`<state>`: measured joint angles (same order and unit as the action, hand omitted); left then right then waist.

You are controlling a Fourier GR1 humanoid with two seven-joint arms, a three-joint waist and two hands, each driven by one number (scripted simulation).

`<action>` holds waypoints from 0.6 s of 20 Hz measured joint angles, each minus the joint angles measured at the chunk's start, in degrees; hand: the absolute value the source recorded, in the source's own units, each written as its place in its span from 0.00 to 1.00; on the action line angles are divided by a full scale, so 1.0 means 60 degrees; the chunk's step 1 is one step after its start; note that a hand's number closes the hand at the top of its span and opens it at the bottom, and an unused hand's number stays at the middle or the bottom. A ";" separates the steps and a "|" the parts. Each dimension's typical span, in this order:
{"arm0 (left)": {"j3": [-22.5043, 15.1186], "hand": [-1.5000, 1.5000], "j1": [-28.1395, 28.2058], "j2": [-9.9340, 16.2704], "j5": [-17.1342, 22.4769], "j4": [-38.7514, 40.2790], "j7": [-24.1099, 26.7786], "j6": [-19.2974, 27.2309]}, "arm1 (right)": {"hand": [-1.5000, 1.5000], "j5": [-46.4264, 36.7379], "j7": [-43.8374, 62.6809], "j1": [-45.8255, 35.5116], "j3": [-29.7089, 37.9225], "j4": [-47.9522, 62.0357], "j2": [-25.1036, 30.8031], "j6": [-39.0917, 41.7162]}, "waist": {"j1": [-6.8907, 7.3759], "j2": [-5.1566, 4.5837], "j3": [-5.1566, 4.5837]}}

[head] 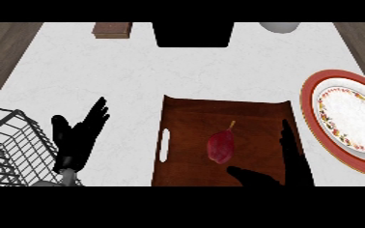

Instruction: Pick the pear from the tray and place it in the plate

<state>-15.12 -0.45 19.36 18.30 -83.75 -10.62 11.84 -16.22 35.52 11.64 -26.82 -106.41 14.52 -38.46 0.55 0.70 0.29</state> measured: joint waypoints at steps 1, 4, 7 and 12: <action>0.0035 0.50 0.0005 -0.0035 0.0008 0.0031 0.0060 -0.0029 | 0.00 -0.0098 0.0259 -0.0198 -0.0010 -0.0039 -0.0063 0.0094 | -0.0003 0.0009 0.0016; -0.0007 0.50 0.0113 -0.0067 -0.0130 -0.0124 0.0022 0.0009 | 0.00 -0.0273 0.0118 -0.0416 -0.0097 0.0437 -0.0460 0.0054 | -0.0015 0.0009 0.0007; 0.0011 0.50 0.0167 -0.0089 -0.0186 -0.0206 -0.0078 -0.0015 | 0.00 -0.0668 0.0517 -0.0707 -0.0100 0.0603 -0.0696 0.0123 | -0.0025 0.0009 0.0004; 0.0041 0.50 0.0129 -0.0127 -0.0184 -0.0134 -0.0105 -0.0090 | 0.00 -0.1348 0.1119 -0.1066 -0.0117 0.1292 -0.0958 0.0306 | -0.0028 0.0015 0.0011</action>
<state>-14.88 0.33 18.60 17.20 -84.55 -11.26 11.30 -24.31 42.24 5.25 -27.53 -98.65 8.78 -36.63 0.38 0.79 0.36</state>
